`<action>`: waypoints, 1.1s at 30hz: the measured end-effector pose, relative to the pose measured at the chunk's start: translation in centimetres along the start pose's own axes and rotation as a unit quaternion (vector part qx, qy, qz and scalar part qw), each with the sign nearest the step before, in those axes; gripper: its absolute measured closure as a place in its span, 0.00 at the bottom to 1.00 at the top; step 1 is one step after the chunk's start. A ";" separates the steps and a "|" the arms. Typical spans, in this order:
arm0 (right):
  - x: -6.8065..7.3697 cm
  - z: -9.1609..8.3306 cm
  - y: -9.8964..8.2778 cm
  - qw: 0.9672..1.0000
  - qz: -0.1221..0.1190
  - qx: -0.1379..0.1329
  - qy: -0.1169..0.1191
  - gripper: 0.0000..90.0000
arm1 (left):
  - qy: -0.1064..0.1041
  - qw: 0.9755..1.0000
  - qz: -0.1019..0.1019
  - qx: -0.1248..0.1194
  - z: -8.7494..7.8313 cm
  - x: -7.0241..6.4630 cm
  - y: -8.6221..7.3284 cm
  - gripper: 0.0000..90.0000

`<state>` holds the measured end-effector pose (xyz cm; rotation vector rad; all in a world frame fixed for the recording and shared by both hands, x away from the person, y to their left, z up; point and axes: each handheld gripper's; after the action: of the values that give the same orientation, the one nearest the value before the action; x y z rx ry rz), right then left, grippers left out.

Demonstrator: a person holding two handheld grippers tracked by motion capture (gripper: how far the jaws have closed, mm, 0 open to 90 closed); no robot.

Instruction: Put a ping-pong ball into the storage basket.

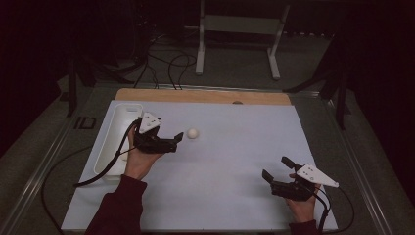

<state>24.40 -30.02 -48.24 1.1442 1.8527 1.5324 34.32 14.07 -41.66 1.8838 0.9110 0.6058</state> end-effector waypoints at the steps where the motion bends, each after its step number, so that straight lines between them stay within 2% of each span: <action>1: 0.0 0.0 0.0 1.000 0.000 0.000 0.000 0.09 | 0.000 1.000 0.002 0.002 0.1 0.0 0.0 0.05; 33: 0.0 0.0 0.0 1.000 0.000 0.002 0.000 0.09 | -0.019 1.000 0.012 0.007 2.9 -1.4 0.6 0.05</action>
<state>24.39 -30.04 -48.21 1.1449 1.8562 1.5296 35.81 11.23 -42.51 1.9145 0.8701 0.5772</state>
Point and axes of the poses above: each handheld gripper's, and its own axes: z roughly forward along the jaws, y roughly out of its top, x roughly to its left, and after that the axes turned 3 degrees about z, right-handed
